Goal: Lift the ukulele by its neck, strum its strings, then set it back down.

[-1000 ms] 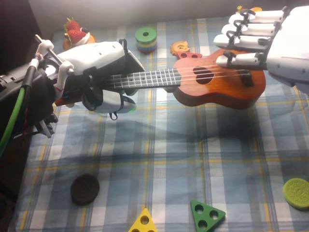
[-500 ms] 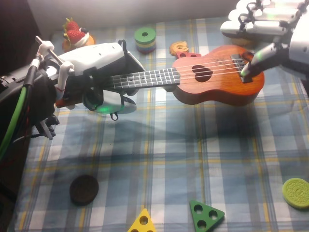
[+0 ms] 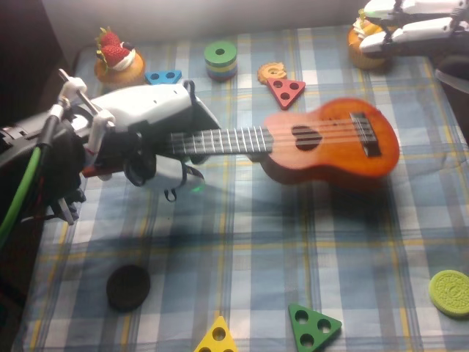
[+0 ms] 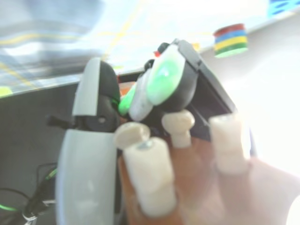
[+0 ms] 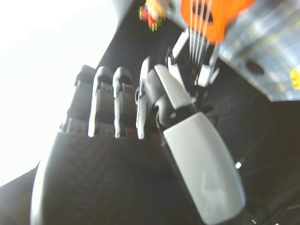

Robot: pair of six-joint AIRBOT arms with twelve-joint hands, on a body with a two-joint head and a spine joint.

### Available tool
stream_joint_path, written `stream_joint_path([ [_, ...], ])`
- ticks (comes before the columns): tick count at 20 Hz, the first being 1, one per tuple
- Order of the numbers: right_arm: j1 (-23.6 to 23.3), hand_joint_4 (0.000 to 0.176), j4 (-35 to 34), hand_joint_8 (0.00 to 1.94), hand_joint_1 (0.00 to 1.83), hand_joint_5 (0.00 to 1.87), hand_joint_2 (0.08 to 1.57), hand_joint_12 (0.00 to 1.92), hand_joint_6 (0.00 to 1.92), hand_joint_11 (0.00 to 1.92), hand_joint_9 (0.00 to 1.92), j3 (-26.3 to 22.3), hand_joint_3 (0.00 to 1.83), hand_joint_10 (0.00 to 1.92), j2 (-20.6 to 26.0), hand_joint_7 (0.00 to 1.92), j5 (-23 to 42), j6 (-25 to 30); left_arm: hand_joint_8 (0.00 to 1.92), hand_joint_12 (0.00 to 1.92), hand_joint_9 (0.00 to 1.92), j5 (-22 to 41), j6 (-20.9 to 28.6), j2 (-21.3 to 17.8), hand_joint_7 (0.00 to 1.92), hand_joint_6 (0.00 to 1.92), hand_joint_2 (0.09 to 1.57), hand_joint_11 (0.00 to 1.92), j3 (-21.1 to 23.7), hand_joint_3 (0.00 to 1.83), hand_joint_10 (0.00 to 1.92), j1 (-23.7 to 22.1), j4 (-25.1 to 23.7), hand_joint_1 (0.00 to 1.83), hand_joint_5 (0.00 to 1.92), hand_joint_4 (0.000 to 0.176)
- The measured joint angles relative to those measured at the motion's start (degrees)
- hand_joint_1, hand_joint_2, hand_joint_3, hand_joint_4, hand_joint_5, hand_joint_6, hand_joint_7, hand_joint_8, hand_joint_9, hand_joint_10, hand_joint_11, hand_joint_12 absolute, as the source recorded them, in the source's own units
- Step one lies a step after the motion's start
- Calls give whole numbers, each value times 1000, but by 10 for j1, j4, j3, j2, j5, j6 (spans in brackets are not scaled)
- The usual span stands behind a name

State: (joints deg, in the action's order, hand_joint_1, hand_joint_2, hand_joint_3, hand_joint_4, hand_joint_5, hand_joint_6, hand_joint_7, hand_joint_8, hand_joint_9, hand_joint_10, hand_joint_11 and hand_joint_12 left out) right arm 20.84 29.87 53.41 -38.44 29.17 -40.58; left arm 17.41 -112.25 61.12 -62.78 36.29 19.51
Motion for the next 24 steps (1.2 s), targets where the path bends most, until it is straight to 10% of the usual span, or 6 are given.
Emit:
stream_joint_path([
  [4, 7, 0, -18, 1, 1047, 535, 1450, 58, 32, 0, 10, 0, 0, 8, 4, 153, 21, -4, 1921, 1921, 1210, -31, -29, 3, 1005, 1921, 1182, 1386, -14, 0, 1921, -3, 10, 1273, 802, 0],
  [10, 13, 3, -20, 0, 978, 517, 1465, 0, 26, 0, 0, -4, 0, 0, 5, 99, 29, -4, 1754, 1921, 462, -46, -76, 15, 633, 1482, 1335, 506, -27, 14, 1921, -18, 43, 1098, 544, 0],
  [13, 13, 3, -20, 0, 1025, 501, 1470, 0, 20, 0, 0, -4, 0, 0, 5, 89, 30, -4, 800, 1866, 154, -49, -79, 16, 252, 564, 1204, 35, -28, 0, 1219, -18, 44, 806, 240, 5],
  [18, 31, 0, -48, 1, 909, 312, 1498, 0, 0, 0, 0, -11, 0, 0, 15, 48, 43, -20, 1, 644, 0, -9, -64, -13, 3, 7, 1083, 0, 15, 0, 32, -11, 35, 580, 90, 42],
  [22, 63, 1, -98, 0, 517, 104, 1393, 100, 4, 0, 36, -24, 0, 24, 30, 8, 75, -52, 0, 19, 0, 47, 50, -53, 0, 1, 1069, 0, 42, 0, 0, 2, -24, 495, 2, 15],
  [24, 85, 18, -126, 0, 643, 19, 1451, 814, 9, 0, 47, -28, 0, 37, 32, 0, 100, -61, 0, 0, 0, 89, 145, -72, 0, 0, 1112, 0, 49, 16, 0, 13, -68, 465, 0, 11],
])
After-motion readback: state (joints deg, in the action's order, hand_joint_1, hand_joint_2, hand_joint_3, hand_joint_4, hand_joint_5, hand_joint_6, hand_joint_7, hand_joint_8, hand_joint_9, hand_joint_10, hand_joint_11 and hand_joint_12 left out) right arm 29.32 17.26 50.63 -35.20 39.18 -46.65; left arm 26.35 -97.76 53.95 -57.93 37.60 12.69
